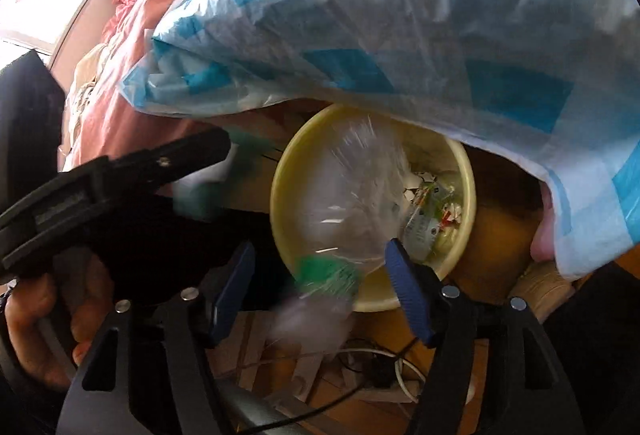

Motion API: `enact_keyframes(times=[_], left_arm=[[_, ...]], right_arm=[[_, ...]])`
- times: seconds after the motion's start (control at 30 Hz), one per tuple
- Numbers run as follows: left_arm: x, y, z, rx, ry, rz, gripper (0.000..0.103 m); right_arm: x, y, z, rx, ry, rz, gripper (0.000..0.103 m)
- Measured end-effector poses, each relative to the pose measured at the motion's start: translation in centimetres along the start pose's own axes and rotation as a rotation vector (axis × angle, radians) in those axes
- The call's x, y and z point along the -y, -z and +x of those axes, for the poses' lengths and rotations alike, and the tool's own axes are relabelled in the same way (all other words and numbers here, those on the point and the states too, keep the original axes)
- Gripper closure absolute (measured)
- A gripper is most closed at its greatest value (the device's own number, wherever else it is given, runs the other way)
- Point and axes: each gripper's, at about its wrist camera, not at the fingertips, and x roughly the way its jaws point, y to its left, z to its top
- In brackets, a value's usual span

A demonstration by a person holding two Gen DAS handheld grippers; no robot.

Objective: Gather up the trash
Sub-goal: 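Carry bottle and sponge over the yellow bin and open both tools, then grasp the large white tissue with the left tool while the right tool grasps the orange piece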

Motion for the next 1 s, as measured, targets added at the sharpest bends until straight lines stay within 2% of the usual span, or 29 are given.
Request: enact_keyframes(times=[0.17, 0.3, 0.43, 0.53, 0.73, 0.87, 1.0], left_arm=[[1.2, -0.3, -3.7, 0.156, -0.077, 0.058, 0.027], [2.7, -0.6, -7.3, 0.271, -0.121, 0.111, 0.024], [4.2, -1.8, -10.6, 0.403, -0.097, 0.152, 0.017], [4.7, -3.7, -11.0, 0.448, -0.085, 0.194, 0.015], [4.3, -11.2, -8.5, 0.435, -0.051, 0.191, 0.015], [4.8, -15.6, -6.0, 0.427, -0.044, 0.201, 0.015], [4.8, -19.5, -2.4, 0.387, -0.047, 0.181, 0.015]], right_arm=[[0.3, 0.9, -3.0, 0.123, -0.006, -0.032, 0.032], [-1.5, 0.5, -6.0, 0.266, 0.000, -0.101, 0.032], [-2.3, 0.7, -9.5, 0.444, 0.034, -0.184, 0.032], [-2.1, -0.2, -10.6, 0.491, 0.070, -0.194, 0.032], [-1.3, -5.5, -11.4, 0.519, 0.143, -0.197, 0.032], [-1.0, -11.8, -10.5, 0.491, 0.203, -0.238, 0.032], [-0.7, -15.7, -10.0, 0.467, 0.242, -0.286, 0.032]])
